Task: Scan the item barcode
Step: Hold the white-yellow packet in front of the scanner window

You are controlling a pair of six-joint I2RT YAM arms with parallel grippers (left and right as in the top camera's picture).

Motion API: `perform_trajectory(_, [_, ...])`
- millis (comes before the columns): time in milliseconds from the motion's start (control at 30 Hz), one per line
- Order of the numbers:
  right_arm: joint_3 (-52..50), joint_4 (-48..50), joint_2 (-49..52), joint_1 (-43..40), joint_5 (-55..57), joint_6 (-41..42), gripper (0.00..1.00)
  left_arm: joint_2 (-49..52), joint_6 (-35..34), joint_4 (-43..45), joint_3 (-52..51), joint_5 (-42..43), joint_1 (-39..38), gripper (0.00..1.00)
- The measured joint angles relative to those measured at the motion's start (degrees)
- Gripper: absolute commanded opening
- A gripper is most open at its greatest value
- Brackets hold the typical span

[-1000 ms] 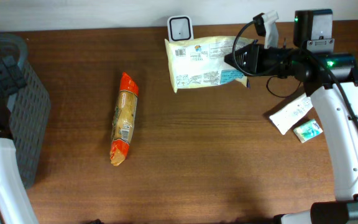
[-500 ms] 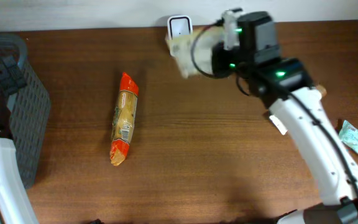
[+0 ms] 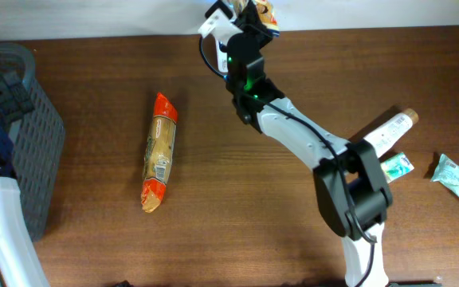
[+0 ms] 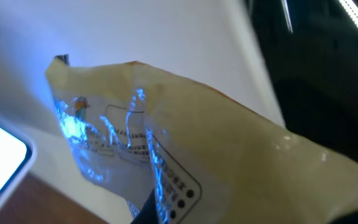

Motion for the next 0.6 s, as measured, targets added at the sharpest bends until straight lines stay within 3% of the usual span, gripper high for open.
perform_trajectory(167, [-0.1, 7.0, 5.9, -0.7, -2.2, -12.6, 0.04, 0.0, 0.0, 0.0, 0.0, 0.0, 0.0, 0.99])
perform_trajectory(600, [0.0, 9.2, 6.0, -3.3, -6.6, -15.7, 0.04, 0.0, 0.0, 0.0, 0.0, 0.0, 0.0, 0.99])
